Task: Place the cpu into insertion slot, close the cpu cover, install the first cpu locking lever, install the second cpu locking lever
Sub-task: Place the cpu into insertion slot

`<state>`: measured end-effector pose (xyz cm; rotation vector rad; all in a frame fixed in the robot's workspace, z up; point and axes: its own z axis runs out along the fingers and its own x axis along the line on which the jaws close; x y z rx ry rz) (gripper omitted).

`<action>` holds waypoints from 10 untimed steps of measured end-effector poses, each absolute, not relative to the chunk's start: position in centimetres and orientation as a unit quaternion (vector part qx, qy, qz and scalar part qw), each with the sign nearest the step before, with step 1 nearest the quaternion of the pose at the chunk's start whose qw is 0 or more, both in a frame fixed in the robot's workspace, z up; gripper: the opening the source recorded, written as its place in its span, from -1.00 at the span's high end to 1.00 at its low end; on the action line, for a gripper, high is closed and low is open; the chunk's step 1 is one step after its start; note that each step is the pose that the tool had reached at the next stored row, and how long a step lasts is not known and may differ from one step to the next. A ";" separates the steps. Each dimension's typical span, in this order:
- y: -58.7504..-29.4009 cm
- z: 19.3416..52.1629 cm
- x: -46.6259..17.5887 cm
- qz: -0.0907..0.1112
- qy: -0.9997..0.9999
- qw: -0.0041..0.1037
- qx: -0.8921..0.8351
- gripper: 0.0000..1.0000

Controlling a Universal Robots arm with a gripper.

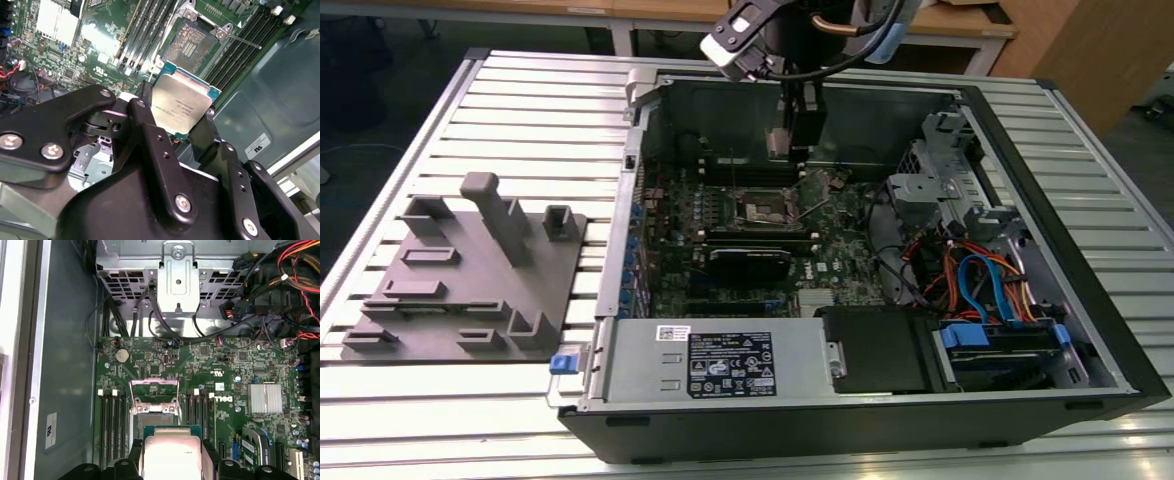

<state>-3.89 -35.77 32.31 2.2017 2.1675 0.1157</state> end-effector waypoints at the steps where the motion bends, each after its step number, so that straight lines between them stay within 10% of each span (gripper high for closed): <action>1: -35.8 32.1 -3.9 0.037 0.701 0.025 0.712 -0.08; 10: -35.8 30.5 -3.9 0.037 0.713 0.024 0.700 -0.08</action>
